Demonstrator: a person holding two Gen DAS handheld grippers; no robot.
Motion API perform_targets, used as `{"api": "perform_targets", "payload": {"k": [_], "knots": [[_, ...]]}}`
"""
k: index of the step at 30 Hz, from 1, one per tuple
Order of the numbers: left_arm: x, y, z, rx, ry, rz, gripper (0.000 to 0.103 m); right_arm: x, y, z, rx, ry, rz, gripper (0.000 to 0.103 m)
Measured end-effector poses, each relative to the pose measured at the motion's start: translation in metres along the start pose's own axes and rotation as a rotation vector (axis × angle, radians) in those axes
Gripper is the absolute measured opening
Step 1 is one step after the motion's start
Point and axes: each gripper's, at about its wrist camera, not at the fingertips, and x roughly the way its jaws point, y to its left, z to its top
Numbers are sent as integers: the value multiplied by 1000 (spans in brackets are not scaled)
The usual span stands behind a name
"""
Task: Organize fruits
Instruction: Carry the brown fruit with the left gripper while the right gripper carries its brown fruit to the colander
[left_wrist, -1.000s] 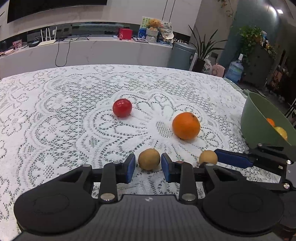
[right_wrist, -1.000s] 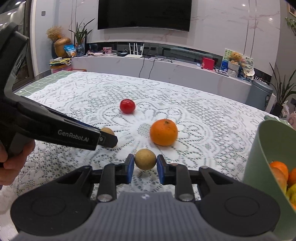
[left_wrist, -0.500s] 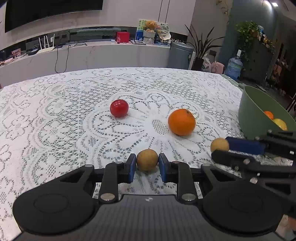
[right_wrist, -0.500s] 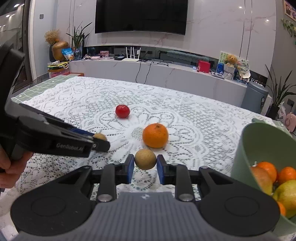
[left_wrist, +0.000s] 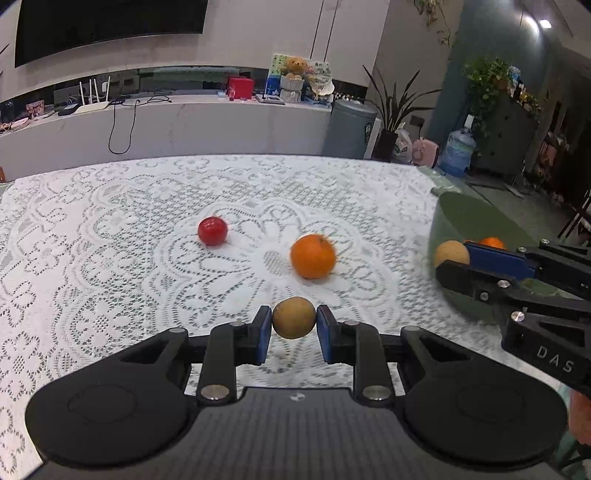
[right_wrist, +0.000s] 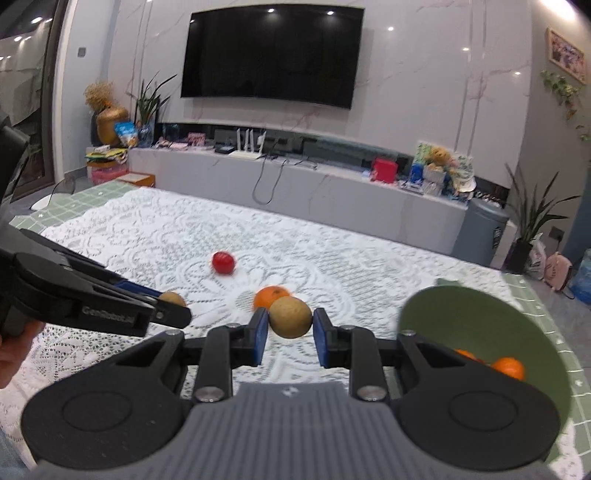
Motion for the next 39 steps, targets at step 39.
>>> {"api": "perform_targets", "payload": {"k": [39], "knots": [[30,-175,70,303,-29,-146,29,-42,-157,3,202,-6,-235,23]]}}
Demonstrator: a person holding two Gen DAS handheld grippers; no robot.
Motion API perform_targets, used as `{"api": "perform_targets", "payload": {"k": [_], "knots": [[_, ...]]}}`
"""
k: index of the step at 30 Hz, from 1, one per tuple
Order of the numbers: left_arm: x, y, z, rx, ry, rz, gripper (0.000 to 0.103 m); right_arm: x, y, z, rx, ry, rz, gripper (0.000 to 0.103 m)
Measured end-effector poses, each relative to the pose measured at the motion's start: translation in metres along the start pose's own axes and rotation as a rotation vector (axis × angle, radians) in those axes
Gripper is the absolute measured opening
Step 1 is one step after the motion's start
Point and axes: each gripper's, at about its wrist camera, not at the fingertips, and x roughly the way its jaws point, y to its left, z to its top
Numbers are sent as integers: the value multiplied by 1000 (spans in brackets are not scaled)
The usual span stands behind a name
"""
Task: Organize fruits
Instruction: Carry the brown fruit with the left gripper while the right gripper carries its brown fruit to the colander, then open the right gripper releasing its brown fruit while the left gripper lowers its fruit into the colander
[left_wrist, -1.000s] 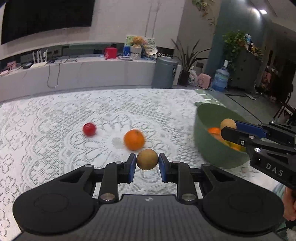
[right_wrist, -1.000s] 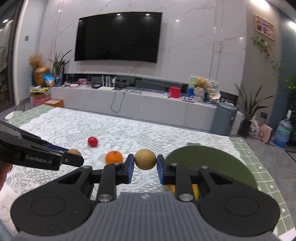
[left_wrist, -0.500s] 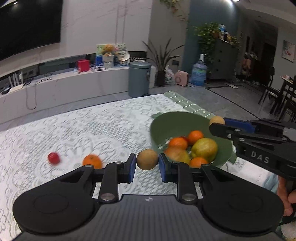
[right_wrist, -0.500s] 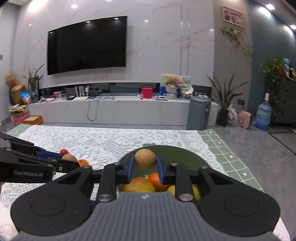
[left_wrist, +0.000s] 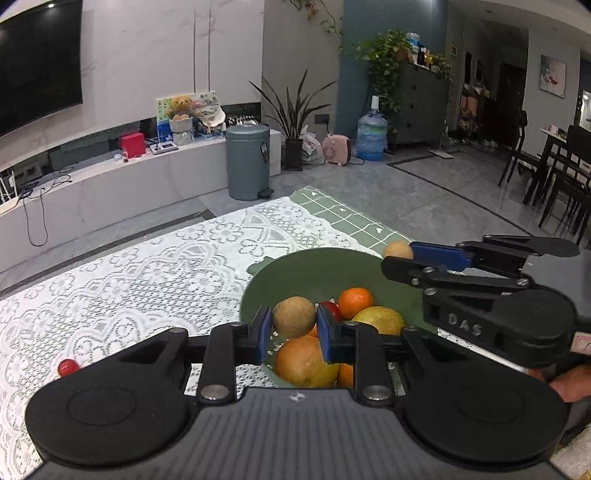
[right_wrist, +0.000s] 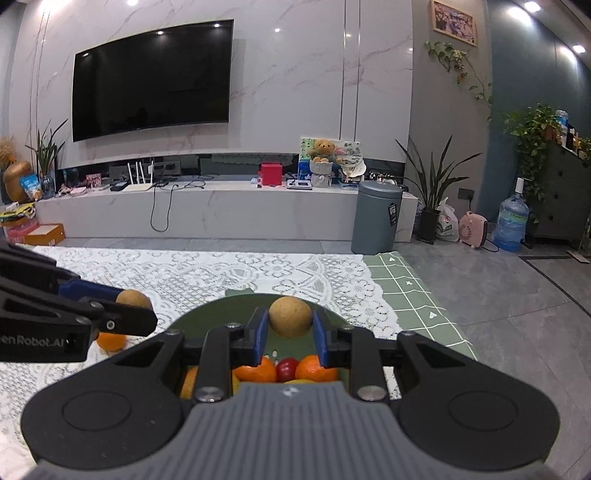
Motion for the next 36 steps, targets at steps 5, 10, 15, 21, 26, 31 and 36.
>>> {"api": "perform_targets", "payload": {"k": [5,10,15,21,26,31,36], "knots": [[16,-1,2,8,35,2,29,11,-4,-7,9,20,9,23],[30,0,4,31,78,4,29,16,-3,-10,-4,42,10,23],[50,8,7,-15,161,1,29,23,-2,-12,-10,90,23,23],[64,12,5,-26,218,-3,29,34,-1,-15,-12,139,17,23],[73,11,6,-32,245,-21,29,41,-1,-16,-13,167,15,23],[85,12,6,-30,285,-13,29,47,-1,-19,-9,188,16,23],[92,13,9,-31,303,-15,29,56,-2,-20,-2,221,10,23]]}}
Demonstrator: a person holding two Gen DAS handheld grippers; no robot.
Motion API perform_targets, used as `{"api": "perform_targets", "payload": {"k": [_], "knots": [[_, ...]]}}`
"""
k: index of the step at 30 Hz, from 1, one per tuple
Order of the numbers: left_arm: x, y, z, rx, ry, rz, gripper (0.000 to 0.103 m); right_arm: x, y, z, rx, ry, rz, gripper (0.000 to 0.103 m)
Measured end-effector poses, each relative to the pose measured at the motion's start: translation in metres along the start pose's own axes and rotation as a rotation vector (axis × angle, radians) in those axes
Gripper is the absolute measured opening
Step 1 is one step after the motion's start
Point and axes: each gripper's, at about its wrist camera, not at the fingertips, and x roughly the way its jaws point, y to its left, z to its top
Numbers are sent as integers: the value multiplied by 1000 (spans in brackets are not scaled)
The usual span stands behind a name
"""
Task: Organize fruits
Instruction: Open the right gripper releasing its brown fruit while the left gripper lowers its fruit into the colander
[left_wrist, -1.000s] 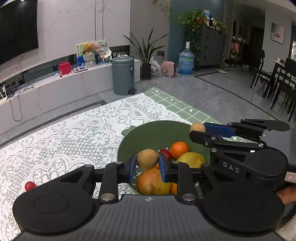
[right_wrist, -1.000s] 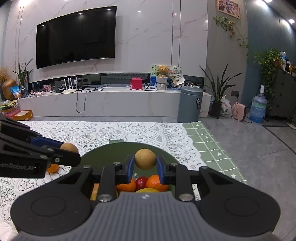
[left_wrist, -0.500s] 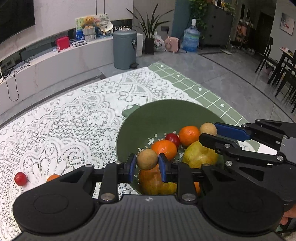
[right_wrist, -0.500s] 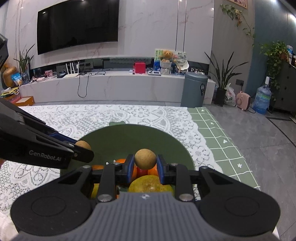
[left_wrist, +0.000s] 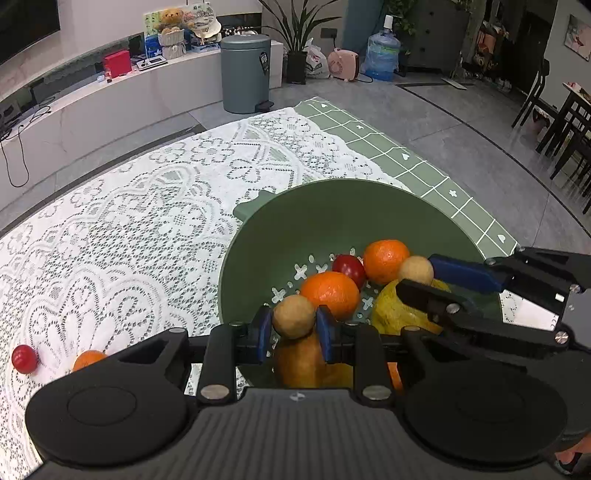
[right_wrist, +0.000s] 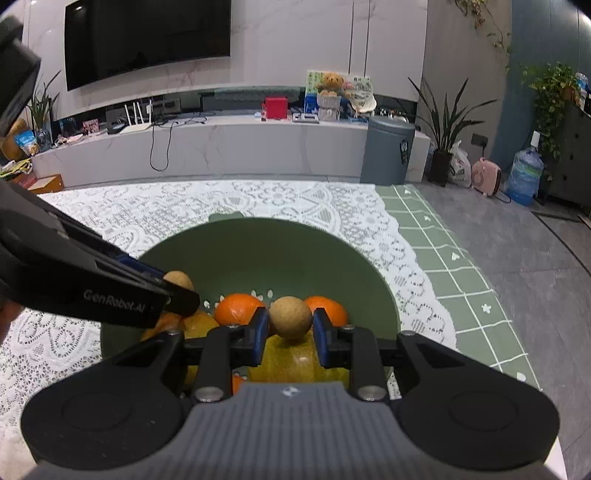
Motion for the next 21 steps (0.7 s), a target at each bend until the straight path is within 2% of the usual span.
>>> {"api": "perform_targets", "payload": {"k": [15,21], "knots": [[11,-1,6,-13,4,32,30,2,1,-1,9,-6,5,23],[8,-1,6,1,5,30,43,-1,-2,-1,29,-30,13,25]]}}
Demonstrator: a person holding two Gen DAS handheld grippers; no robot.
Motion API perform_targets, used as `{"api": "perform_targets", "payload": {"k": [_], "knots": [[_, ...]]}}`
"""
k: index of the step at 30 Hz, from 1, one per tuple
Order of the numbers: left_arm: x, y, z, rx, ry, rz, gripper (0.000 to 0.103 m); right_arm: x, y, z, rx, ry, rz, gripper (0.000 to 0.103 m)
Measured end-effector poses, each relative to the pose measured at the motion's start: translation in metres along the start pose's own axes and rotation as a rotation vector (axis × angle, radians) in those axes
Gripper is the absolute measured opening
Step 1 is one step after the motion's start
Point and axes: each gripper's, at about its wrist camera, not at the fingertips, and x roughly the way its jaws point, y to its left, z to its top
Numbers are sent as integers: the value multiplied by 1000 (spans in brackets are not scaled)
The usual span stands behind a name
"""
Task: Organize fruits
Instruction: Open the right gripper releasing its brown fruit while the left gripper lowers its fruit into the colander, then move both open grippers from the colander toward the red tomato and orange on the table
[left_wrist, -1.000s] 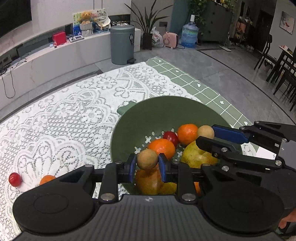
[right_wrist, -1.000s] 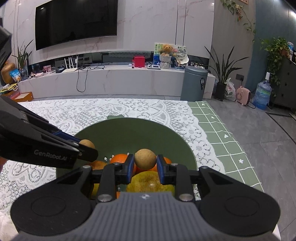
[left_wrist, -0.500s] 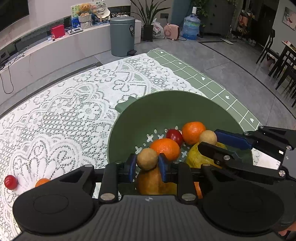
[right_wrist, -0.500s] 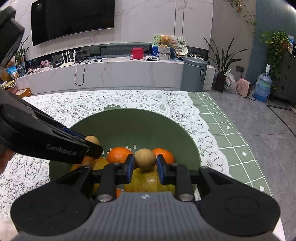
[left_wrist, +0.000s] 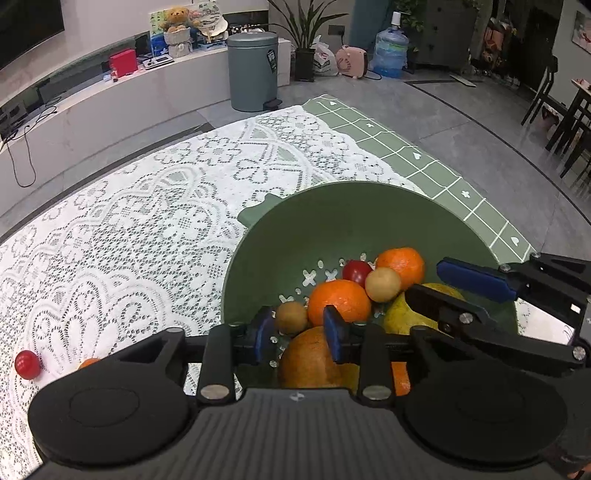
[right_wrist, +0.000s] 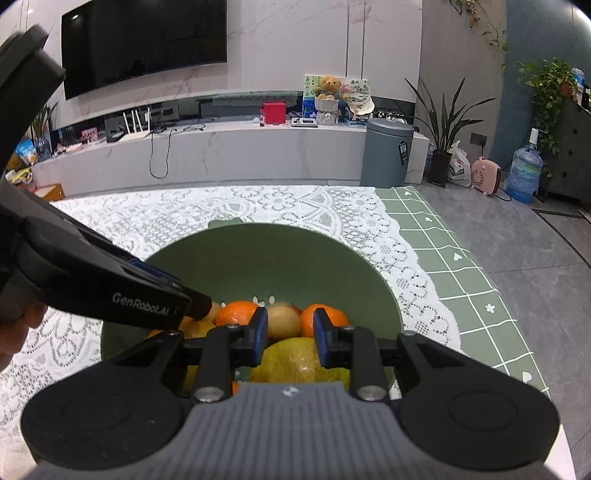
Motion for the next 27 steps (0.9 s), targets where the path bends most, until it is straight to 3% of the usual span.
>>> {"api": "perform_targets", "payload": {"k": [1,8,11,16,19,27], "knots": [[-2,-1,0,6,-7,-2,48,0,0,0,3,-2,2,26],[-19,2,-1,5,-52,21,59,-6,-6,1,47,-42,6,43],[-27,8,-1,-10,-63,-2,61,-9,-7,1,57,-63,4,52],[-48,9,-5,-5,-141,65,78,-15,-4,2,55,-108,-5,61],[-62,9,-11,1,-192,73,80,-21,-2,1,59,-144,-9,77],[-95,27,-41,-63,-269,111,84,-36,10,-4,43,-217,-7,89]]}}
